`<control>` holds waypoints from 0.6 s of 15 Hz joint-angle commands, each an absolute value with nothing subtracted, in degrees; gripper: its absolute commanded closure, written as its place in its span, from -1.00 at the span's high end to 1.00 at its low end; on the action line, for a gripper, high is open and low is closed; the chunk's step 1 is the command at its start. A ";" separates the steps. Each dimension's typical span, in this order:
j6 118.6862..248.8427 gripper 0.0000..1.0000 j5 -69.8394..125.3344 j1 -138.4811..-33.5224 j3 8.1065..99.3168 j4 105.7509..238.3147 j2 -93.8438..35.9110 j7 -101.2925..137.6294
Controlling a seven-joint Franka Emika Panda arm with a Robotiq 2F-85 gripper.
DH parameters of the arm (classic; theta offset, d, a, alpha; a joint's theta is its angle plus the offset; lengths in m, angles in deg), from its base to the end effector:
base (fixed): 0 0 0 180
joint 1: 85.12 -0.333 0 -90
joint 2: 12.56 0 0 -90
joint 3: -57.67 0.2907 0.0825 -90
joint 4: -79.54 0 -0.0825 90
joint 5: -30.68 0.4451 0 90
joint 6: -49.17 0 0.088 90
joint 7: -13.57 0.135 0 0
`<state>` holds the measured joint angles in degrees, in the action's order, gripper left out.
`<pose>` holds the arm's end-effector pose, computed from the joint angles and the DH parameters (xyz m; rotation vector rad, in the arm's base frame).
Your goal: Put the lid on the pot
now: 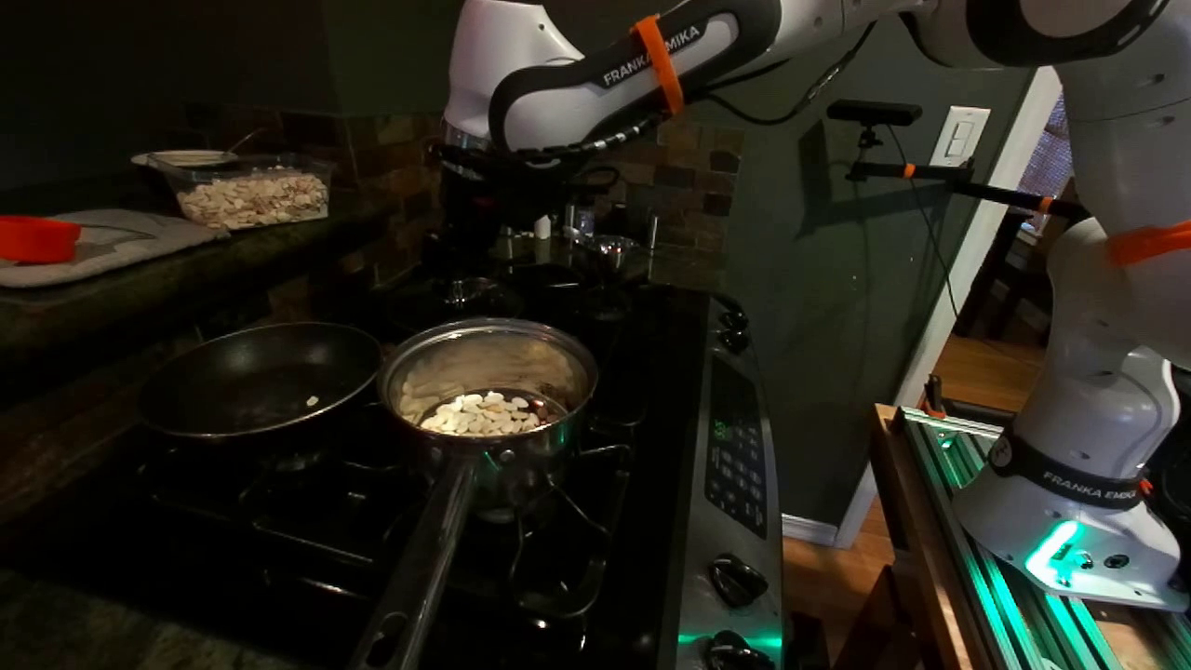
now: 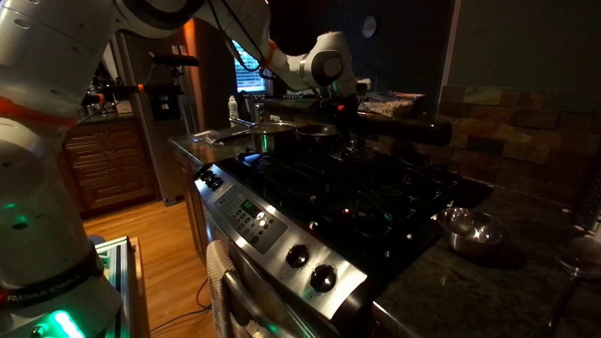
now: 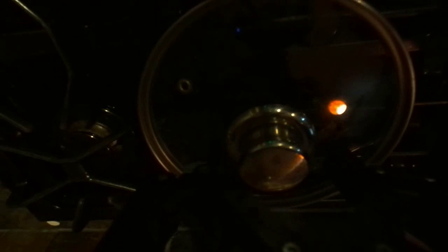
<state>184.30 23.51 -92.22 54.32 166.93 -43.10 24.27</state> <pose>0.7731 0.0520 0.3039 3.0136 -0.0502 0.4772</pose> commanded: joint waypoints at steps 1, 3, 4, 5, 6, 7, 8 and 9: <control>180.90 0.02 22.82 -92.66 54.31 165.70 -43.20 26.14; 181.65 -0.06 22.50 -92.66 54.26 165.57 -43.29 26.10; 182.15 -0.20 22.21 -92.72 54.17 165.60 -43.35 26.00; 182.33 -0.41 22.20 -92.71 54.19 165.60 -43.37 25.95; 182.62 -0.53 21.94 -92.77 54.08 165.65 -43.37 26.04; 182.53 -0.53 21.89 -92.78 54.10 165.72 -43.32 25.97; 182.34 -0.53 21.86 -92.79 54.10 165.78 -43.13 25.98; 182.15 -0.53 21.99 -92.74 54.16 165.78 -42.97 25.96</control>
